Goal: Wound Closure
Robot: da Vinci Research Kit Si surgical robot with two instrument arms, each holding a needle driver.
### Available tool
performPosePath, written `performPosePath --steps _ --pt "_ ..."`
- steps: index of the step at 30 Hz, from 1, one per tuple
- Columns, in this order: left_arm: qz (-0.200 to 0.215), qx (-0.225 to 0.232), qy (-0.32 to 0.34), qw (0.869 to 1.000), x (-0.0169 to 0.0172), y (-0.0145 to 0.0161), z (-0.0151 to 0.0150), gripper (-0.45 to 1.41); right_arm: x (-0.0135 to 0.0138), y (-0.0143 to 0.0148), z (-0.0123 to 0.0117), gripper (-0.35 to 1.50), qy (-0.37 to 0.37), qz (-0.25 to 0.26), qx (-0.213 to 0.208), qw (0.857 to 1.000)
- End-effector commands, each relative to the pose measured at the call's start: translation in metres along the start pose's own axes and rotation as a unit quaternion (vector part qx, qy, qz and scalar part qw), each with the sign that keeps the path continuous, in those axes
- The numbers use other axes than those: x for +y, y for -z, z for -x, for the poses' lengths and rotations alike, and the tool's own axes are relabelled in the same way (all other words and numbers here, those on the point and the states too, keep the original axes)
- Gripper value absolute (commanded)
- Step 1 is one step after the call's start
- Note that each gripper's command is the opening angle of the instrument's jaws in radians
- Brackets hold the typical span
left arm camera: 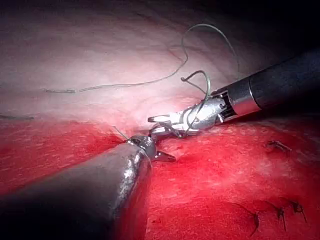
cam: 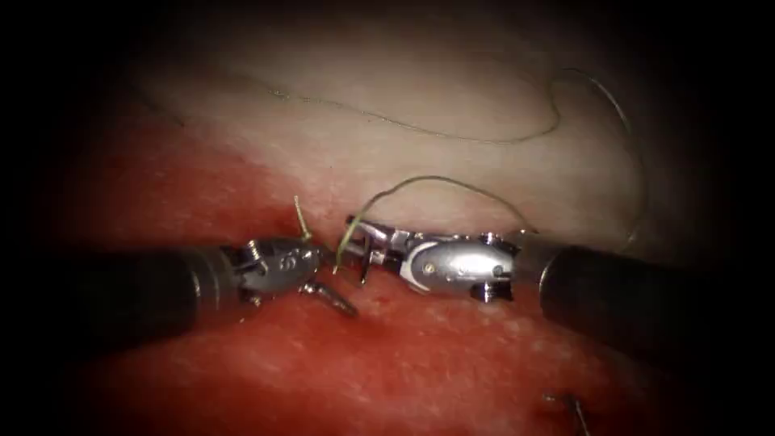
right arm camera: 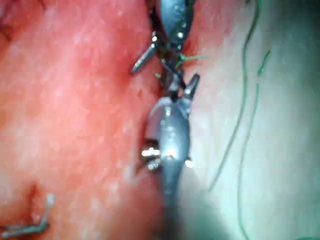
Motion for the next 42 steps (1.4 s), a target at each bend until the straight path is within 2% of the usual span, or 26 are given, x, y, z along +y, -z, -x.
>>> performPosePath --steps 1,10,19,28,42 --pt "0.000 -0.001 0.000 1.000 -0.0001 -0.0008 0.0001 0.47 -0.0005 -0.0009 0.0005 -0.35 -0.022 -0.010 -0.010 1.000" --pt "0.000 -0.001 0.000 1.000 -0.0001 -0.0009 0.0000 0.49 -0.0006 -0.0009 0.0011 -0.35 -0.093 -0.022 -0.025 0.995" --pt "0.000 -0.001 0.000 1.000 0.0000 -0.0009 0.0000 0.49 -0.0008 -0.0012 0.0018 -0.35 -0.129 -0.036 -0.026 0.991" --pt "0.000 -0.001 0.002 1.000 0.0000 -0.0007 -0.0003 0.49 -0.0023 -0.0023 0.0033 -0.35 -0.176 -0.087 -0.044 0.979" --pt "0.000 -0.001 0.002 1.000 0.0000 -0.0006 -0.0003 0.49 -0.0032 -0.0017 0.0026 -0.35 -0.173 -0.116 -0.050 0.977"
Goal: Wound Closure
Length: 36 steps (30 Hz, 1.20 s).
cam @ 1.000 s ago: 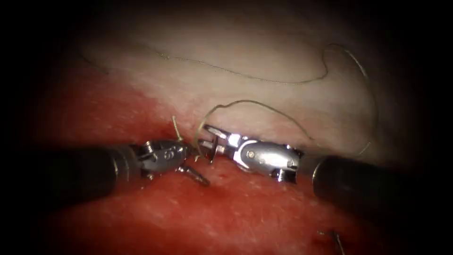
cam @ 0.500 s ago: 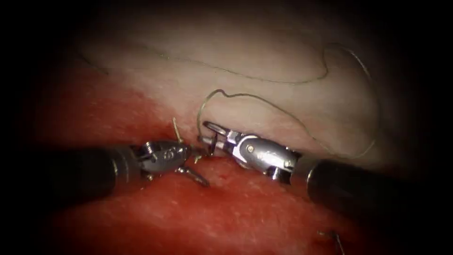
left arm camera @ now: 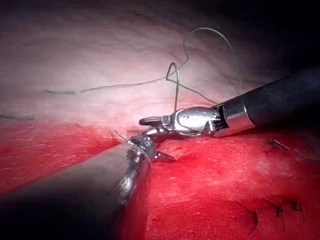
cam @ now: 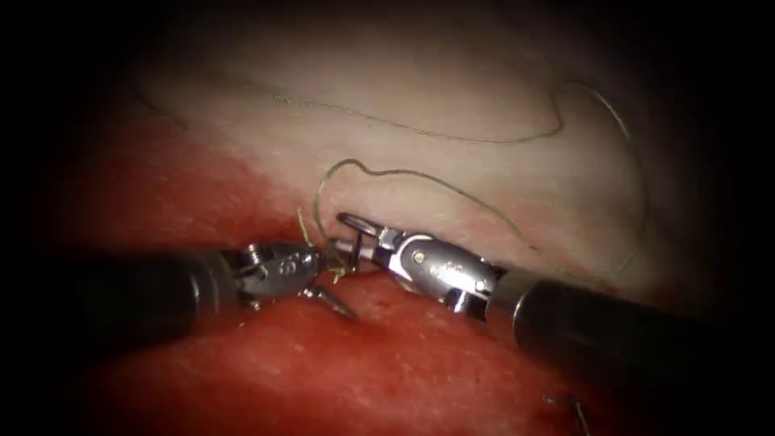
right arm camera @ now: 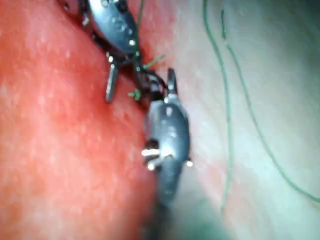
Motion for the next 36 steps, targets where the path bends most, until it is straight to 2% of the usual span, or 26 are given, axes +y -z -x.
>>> performPosePath --steps 1,6,9,16,23,36 --pt "0.000 0.000 0.000 1.000 -0.0002 -0.0008 0.0001 0.49 0.0000 -0.0002 0.0003 -0.35 0.004 -0.010 0.003 1.000" --pt "0.001 0.000 0.000 1.000 -0.0003 -0.0008 0.0001 0.49 -0.0003 0.0001 0.0003 -0.35 0.006 -0.017 0.004 1.000" --pt "0.001 0.000 0.000 1.000 -0.0003 -0.0008 0.0001 0.49 -0.0007 -0.0002 0.0006 -0.35 0.010 -0.028 -0.010 1.000" --pt "0.001 0.000 0.000 1.000 -0.0003 -0.0008 0.0001 0.49 -0.0012 -0.0002 0.0015 -0.35 -0.047 -0.037 -0.036 0.998" --pt "0.001 -0.001 0.000 1.000 -0.0003 -0.0007 0.0001 0.49 -0.0019 -0.0009 0.0026 -0.35 -0.120 -0.071 -0.038 0.990" --pt "-0.001 -0.001 0.000 1.000 -0.0004 -0.0008 0.0001 0.49 -0.0029 -0.0011 0.0031 -0.35 -0.149 -0.104 -0.043 0.982"
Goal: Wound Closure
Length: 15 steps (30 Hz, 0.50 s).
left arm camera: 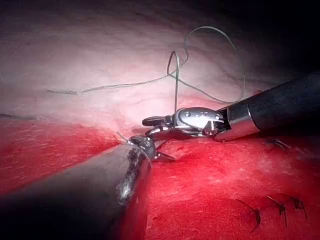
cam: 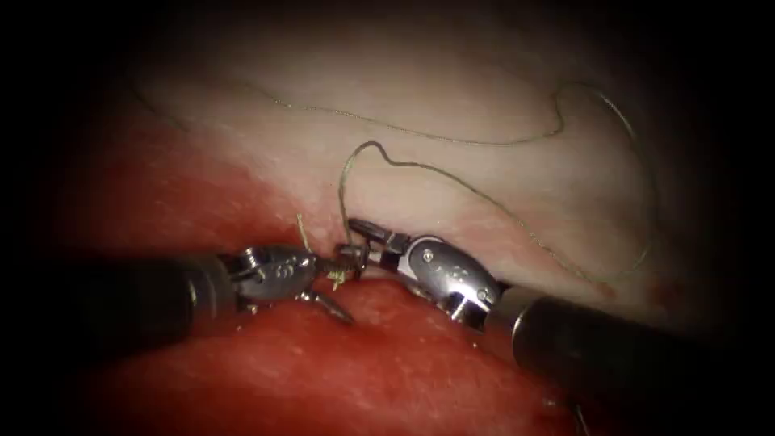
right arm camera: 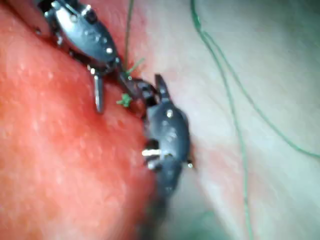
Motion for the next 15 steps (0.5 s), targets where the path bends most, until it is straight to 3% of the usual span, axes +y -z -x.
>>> performPosePath --steps 1,7,10,15 --pt "0.000 0.000 0.000 1.000 -0.0002 -0.0009 0.0001 0.49 0.0002 -0.0010 0.0003 -0.35 -0.001 -0.006 -0.004 1.000" --pt "0.001 -0.001 -0.001 1.000 -0.0002 -0.0007 0.0002 0.49 0.0001 -0.0007 0.0003 -0.35 -0.004 -0.013 -0.007 1.000" --pt "0.003 -0.009 -0.002 1.000 0.0005 -0.0003 0.0005 0.44 0.0010 0.0002 -0.0006 -0.35 -0.007 0.006 0.020 1.000" --pt "0.002 -0.019 0.019 1.000 0.0024 0.0004 0.0009 0.37 0.0015 0.0009 -0.0010 -0.35 -0.005 0.019 0.028 0.999"
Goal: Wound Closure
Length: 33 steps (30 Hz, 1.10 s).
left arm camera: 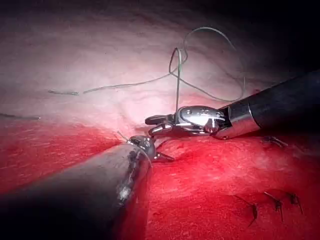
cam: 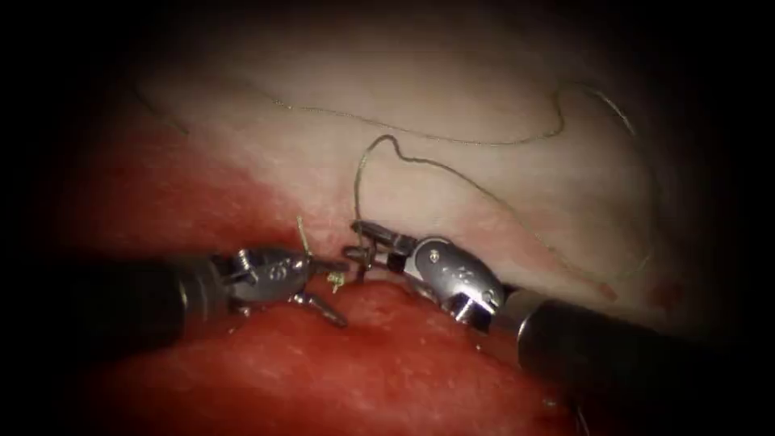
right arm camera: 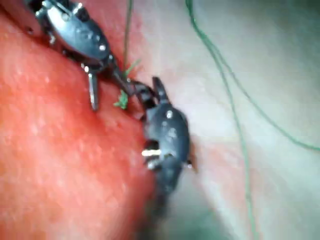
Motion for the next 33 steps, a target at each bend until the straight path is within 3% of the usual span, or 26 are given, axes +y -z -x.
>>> performPosePath --steps 1,5,6,8,10,26,33 --pt "0.000 0.002 0.003 1.000 -0.0002 -0.0009 0.0000 0.37 0.0004 -0.0010 0.0001 -0.35 0.002 0.000 0.002 1.000" --pt "0.008 -0.006 0.030 0.999 0.0009 -0.0002 -0.0007 0.31 0.0006 -0.0014 -0.0001 -0.35 0.020 0.009 0.004 1.000" --pt "0.013 -0.005 0.041 0.999 0.0011 0.0000 -0.0010 0.19 0.0006 -0.0015 -0.0001 -0.35 0.023 0.013 0.004 1.000" --pt "0.027 0.008 0.070 0.997 0.0015 0.0005 -0.0017 -0.27 0.0008 -0.0013 -0.0002 -0.35 0.028 0.021 0.006 0.999" --pt "0.037 0.014 0.073 0.997 0.0018 0.0005 -0.0018 -0.43 0.0009 -0.0012 -0.0002 -0.35 0.030 0.022 0.006 0.999" --pt "0.040 -0.005 0.072 0.997 0.0002 -0.0027 0.0018 -0.45 0.0003 -0.0011 -0.0015 -0.35 0.071 0.021 0.008 0.997" --pt "0.040 -0.009 0.072 0.997 0.0003 -0.0028 0.0019 -0.45 -0.0011 -0.0039 0.0027 -0.35 -0.007 -0.038 -0.051 0.998"
